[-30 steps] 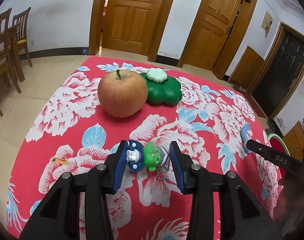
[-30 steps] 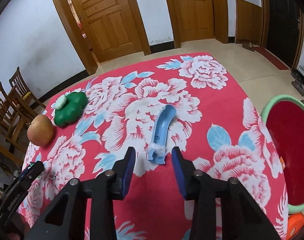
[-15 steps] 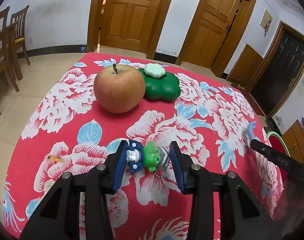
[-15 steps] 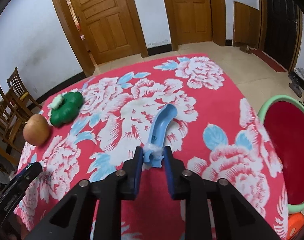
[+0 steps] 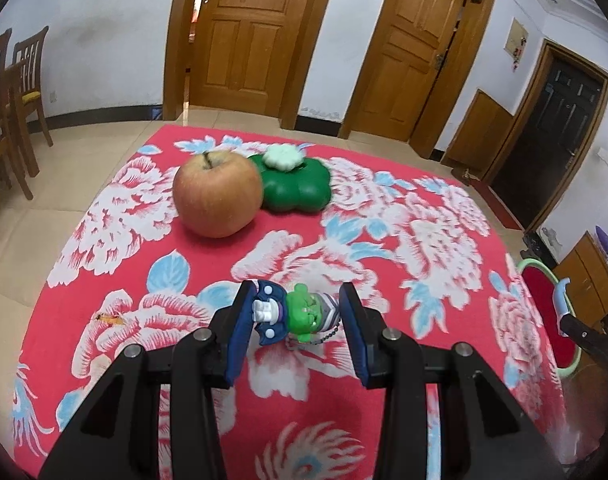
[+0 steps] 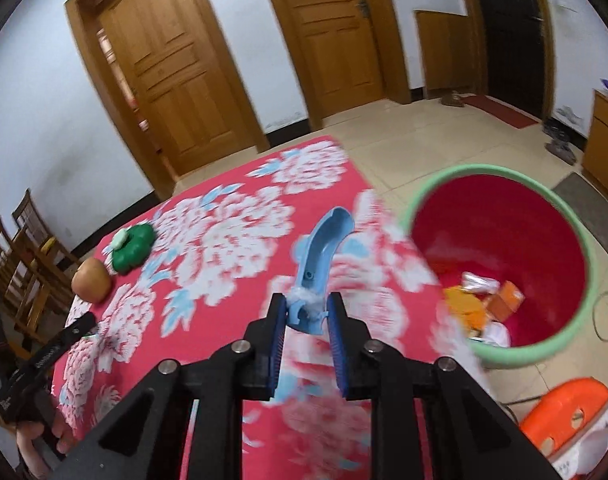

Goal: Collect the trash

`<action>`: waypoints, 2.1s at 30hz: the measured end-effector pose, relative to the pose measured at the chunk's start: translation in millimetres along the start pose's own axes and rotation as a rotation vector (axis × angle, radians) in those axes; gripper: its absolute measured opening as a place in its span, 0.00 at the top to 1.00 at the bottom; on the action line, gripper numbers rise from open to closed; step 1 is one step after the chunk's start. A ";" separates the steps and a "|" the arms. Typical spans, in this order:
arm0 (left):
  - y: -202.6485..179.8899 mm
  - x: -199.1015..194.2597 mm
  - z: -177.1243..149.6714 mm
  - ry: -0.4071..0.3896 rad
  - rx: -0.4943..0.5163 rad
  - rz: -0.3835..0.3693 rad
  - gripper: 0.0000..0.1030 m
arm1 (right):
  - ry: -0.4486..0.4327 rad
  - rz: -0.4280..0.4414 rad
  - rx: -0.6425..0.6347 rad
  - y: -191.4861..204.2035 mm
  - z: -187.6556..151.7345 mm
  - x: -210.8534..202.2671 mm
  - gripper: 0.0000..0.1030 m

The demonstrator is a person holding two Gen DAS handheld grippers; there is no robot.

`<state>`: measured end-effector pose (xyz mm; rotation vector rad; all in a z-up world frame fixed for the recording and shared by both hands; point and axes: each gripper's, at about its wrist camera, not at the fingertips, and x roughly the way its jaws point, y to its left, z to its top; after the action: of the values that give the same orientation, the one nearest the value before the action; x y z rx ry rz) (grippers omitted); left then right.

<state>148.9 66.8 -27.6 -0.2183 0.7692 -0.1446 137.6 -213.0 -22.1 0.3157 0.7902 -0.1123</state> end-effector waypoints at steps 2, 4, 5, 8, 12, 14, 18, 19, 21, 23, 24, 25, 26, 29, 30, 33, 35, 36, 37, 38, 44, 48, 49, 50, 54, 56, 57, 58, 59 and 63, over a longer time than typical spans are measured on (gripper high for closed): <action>-6.6 -8.1 0.4 -0.010 0.009 -0.016 0.59 | -0.012 -0.020 0.023 -15.4 -0.5 -8.6 0.77; -13.2 -16.0 1.0 -0.019 0.015 -0.037 0.59 | -0.026 -0.045 0.047 -30.4 -0.9 -15.5 0.77; -18.0 -20.1 1.7 -0.023 0.018 -0.053 0.59 | -0.031 -0.061 0.065 -40.0 -0.9 -18.3 0.77; -32.4 -27.0 4.0 -0.021 0.029 -0.096 0.59 | -0.033 -0.077 0.111 -60.8 -0.7 -21.7 0.77; -53.1 -31.0 8.0 -0.011 0.052 -0.125 0.59 | -0.047 -0.090 0.151 -83.6 0.2 -24.6 0.77; -62.0 -31.0 8.7 -0.004 0.061 -0.138 0.59 | -0.046 -0.090 0.171 -94.3 1.4 -24.1 0.77; -87.6 -29.1 9.2 0.020 0.093 -0.170 0.59 | -0.046 -0.089 0.210 -115.0 4.3 -23.2 0.76; -92.0 -28.7 8.8 0.025 0.100 -0.177 0.59 | -0.046 -0.088 0.219 -118.3 4.3 -23.7 0.76; -107.3 -26.6 8.8 0.039 0.123 -0.193 0.59 | -0.051 -0.082 0.246 -129.3 5.8 -24.4 0.76; -119.9 -26.4 8.9 0.047 0.145 -0.204 0.59 | -0.062 -0.069 0.270 -139.0 6.8 -26.4 0.76; -128.4 -26.5 8.9 0.050 0.160 -0.213 0.59 | -0.065 -0.063 0.279 -142.3 6.7 -27.3 0.76; -134.6 -26.6 8.4 0.052 0.171 -0.219 0.59 | -0.068 -0.058 0.288 -145.6 6.7 -28.5 0.75; -142.4 -26.3 8.7 0.055 0.185 -0.226 0.59 | -0.069 -0.050 0.300 -149.7 6.4 -30.5 0.74; -170.8 -24.6 8.6 0.064 0.236 -0.252 0.59 | -0.080 -0.033 0.319 -157.0 3.9 -39.6 0.69; -179.9 -23.6 8.4 0.068 0.252 -0.260 0.59 | -0.087 -0.032 0.322 -158.8 3.2 -43.6 0.67; -207.7 -19.5 6.2 0.080 0.303 -0.288 0.59 | -0.112 -0.028 0.337 -162.9 1.5 -55.0 0.59; -226.5 -16.4 3.6 0.086 0.335 -0.304 0.59 | -0.133 -0.034 0.346 -166.2 0.4 -63.0 0.53; -238.2 -14.1 1.9 0.091 0.355 -0.317 0.59 | -0.144 -0.039 0.352 -169.0 -0.4 -67.6 0.51; -246.5 -12.3 0.8 0.095 0.366 -0.327 0.59 | -0.151 -0.042 0.356 -171.3 -1.0 -70.7 0.48; -255.3 -10.4 0.1 0.101 0.377 -0.340 0.59 | -0.160 -0.045 0.364 -174.4 -2.1 -74.1 0.46; -302.5 8.9 -3.1 0.136 0.433 -0.394 0.59 | -0.189 -0.042 0.429 -192.3 -10.8 -82.1 0.40; -329.9 27.9 -8.7 0.160 0.464 -0.406 0.59 | -0.193 -0.045 0.460 -203.6 -14.3 -82.7 0.38; -334.4 30.2 -10.2 0.163 0.469 -0.412 0.59 | -0.193 -0.045 0.466 -205.8 -15.1 -82.6 0.38; -341.3 34.4 -12.1 0.165 0.479 -0.420 0.59 | -0.195 -0.046 0.474 -208.3 -16.7 -82.8 0.38; -357.4 43.4 -18.2 0.167 0.496 -0.418 0.46 | -0.198 -0.051 0.498 -214.9 -19.7 -82.8 0.36; -357.7 44.4 -19.4 0.162 0.486 -0.409 0.35 | -0.199 -0.052 0.503 -215.3 -22.1 -83.0 0.36; -356.7 43.5 -20.5 0.153 0.481 -0.404 0.33 | -0.198 -0.052 0.503 -215.6 -22.6 -83.0 0.36; -356.0 43.0 -21.3 0.152 0.482 -0.400 0.33 | -0.197 -0.052 0.503 -216.2 -22.6 -83.3 0.36; -355.4 42.4 -22.1 0.152 0.484 -0.394 0.33 | -0.196 -0.052 0.501 -216.5 -22.8 -83.4 0.35; -338.9 33.1 -21.3 0.138 0.457 -0.378 0.33 | -0.192 -0.040 0.491 -212.0 -21.5 -85.9 0.34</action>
<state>140.6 -271.1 19.3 0.0852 0.8047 -0.6908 16.9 -408.5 -25.2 0.7418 0.5700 -0.3714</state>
